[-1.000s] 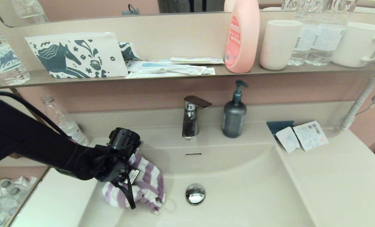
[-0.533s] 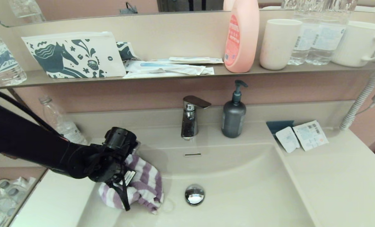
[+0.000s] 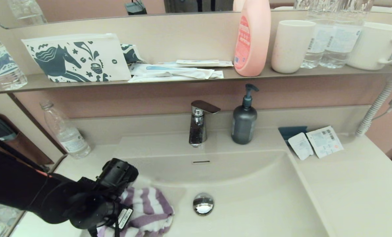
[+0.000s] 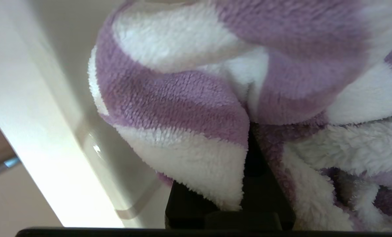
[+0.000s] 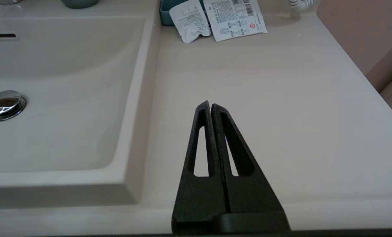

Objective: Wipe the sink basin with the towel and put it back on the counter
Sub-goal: Wipe the sink

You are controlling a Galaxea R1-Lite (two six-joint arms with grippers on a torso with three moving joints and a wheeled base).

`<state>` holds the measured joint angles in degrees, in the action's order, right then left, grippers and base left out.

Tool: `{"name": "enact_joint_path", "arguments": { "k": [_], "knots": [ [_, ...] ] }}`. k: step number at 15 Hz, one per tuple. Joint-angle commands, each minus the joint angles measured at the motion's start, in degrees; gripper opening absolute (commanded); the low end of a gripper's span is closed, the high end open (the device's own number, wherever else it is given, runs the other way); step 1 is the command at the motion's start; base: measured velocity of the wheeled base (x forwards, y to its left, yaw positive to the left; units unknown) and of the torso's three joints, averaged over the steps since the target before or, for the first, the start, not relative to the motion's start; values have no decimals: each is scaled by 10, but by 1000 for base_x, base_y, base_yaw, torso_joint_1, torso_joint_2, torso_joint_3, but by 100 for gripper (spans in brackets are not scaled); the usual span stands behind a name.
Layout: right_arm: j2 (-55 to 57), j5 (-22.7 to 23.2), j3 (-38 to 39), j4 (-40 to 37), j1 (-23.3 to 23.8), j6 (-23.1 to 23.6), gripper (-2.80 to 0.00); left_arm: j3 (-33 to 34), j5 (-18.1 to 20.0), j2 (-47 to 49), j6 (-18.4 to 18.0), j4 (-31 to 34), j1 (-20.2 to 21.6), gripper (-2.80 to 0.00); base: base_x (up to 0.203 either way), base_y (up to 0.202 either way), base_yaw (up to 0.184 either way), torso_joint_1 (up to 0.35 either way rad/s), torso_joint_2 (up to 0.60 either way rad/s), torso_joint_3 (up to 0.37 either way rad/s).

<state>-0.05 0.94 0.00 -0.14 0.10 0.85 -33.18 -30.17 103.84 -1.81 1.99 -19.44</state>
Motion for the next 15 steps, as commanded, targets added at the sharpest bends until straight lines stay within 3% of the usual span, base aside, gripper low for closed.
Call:
{"name": "enact_joint_path", "arguments": {
  "k": [1,5,8,11,15],
  "knots": [
    [0,0,0,0,0,0,-280,43,2,-3,51,6,-37,-280,0,0,0,0,0,0],
    [0,0,0,0,0,0,-280,103,3,-3,147,3,-83,-280,0,0,0,0,0,0],
    [0,0,0,1,0,0,-280,76,11,7,148,-42,-79,-280,0,0,0,0,0,0],
    [0,0,0,1,0,0,-280,53,18,73,145,-157,-79,-280,0,0,0,0,0,0],
    [0,0,0,0,0,0,-280,47,14,211,138,-428,-94,-280,0,0,0,0,0,0]
  ]
}}
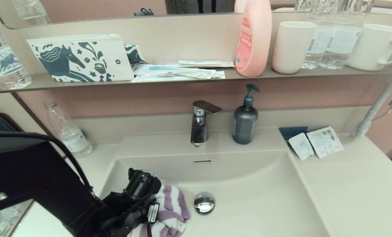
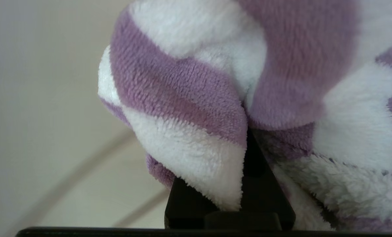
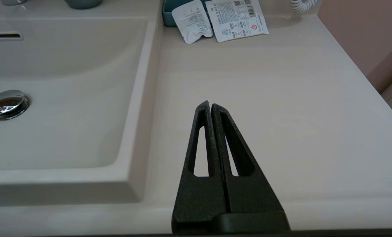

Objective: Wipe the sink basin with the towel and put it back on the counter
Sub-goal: Wipe the sink

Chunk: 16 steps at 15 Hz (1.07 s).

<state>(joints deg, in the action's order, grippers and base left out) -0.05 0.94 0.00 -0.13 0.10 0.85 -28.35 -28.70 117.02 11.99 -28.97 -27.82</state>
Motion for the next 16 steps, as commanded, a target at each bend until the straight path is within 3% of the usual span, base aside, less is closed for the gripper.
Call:
{"name": "enact_joint_path", "arguments": {
  "k": [1,4,8,13,16],
  "knots": [
    [0,0,0,0,0,0,-280,-1,-4,89,-1,-149,-21,-280,0,0,0,0,0,0],
    [0,0,0,0,0,0,-280,-9,-10,11,3,-85,-58,-280,0,0,0,0,0,0],
    [0,0,0,0,0,0,-280,-129,-12,-148,78,217,-103,-280,0,0,0,0,0,0],
    [0,0,0,0,0,0,-280,-155,-27,-264,96,304,-105,-280,0,0,0,0,0,0],
    [0,0,0,0,0,0,-280,-191,-31,-301,95,319,-77,-280,0,0,0,0,0,0]
  ]
}}
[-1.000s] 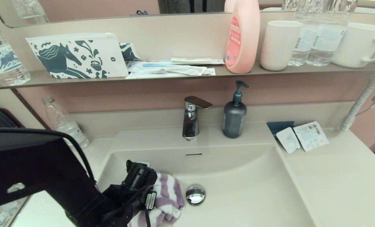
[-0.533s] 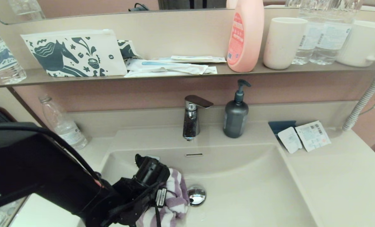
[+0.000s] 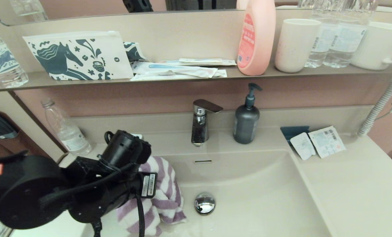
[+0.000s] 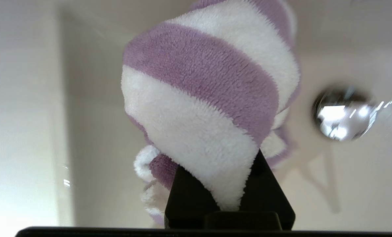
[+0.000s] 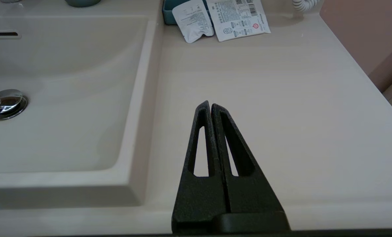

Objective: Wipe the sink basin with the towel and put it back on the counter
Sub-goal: Wipe the sink

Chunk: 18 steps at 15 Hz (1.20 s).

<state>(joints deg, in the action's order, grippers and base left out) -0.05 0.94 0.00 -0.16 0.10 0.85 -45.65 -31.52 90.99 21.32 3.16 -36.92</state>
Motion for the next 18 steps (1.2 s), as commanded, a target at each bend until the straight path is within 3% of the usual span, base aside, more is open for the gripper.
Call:
{"name": "enact_joint_path", "arguments": {
  "k": [1,2,7,10,11,13,15,18],
  "knots": [
    [0,0,0,0,0,0,-280,-27,-2,-40,3,-12,22,-280,0,0,0,0,0,0],
    [0,0,0,0,0,0,-280,-28,-1,-34,3,-38,27,-280,0,0,0,0,0,0],
    [0,0,0,0,0,0,-280,13,3,43,-9,-297,69,-280,0,0,0,0,0,0],
    [0,0,0,0,0,0,-280,47,5,106,-45,-463,71,-280,0,0,0,0,0,0],
    [0,0,0,0,0,0,-280,71,17,128,-69,-535,75,-280,0,0,0,0,0,0],
    [0,0,0,0,0,0,-280,125,74,169,-111,-697,84,-280,0,0,0,0,0,0],
    [0,0,0,0,0,0,-280,162,111,223,-144,-812,90,-280,0,0,0,0,0,0],
    [0,0,0,0,0,0,-280,185,159,235,-168,-845,119,-280,0,0,0,0,0,0]
  ]
}}
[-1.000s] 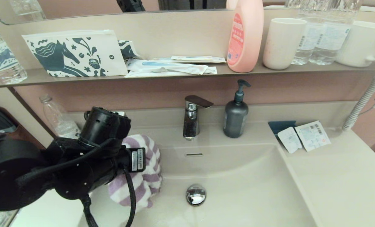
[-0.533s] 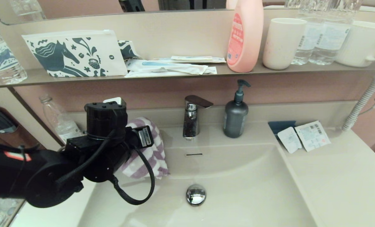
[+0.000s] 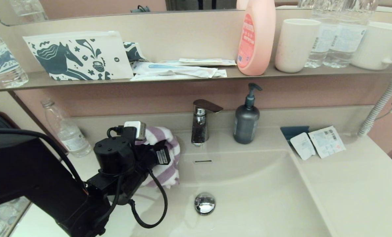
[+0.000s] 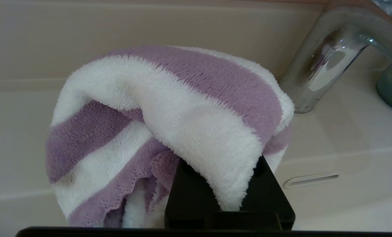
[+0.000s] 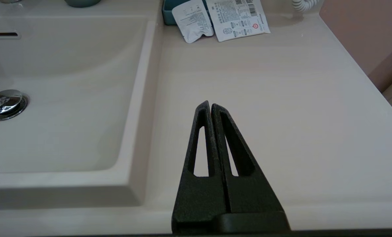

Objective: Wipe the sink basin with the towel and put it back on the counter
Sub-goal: Wipe the sink

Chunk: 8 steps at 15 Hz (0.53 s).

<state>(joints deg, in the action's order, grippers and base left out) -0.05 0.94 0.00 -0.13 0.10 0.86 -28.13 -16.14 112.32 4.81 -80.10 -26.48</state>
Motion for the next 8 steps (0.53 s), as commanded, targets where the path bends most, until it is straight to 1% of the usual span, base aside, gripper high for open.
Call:
{"name": "enact_joint_path", "arguments": {
  "k": [1,3,6,8],
  "knots": [
    [0,0,0,0,0,0,-280,8,7,22,-10,-13,29,-280,0,0,0,0,0,0],
    [0,0,0,0,0,0,-280,3,10,27,-26,-13,69,-280,0,0,0,0,0,0],
    [0,0,0,0,0,0,-280,-6,6,27,-31,-3,122,-280,0,0,0,0,0,0],
    [0,0,0,0,0,0,-280,-21,11,17,-32,29,155,-280,0,0,0,0,0,0]
  ]
}}
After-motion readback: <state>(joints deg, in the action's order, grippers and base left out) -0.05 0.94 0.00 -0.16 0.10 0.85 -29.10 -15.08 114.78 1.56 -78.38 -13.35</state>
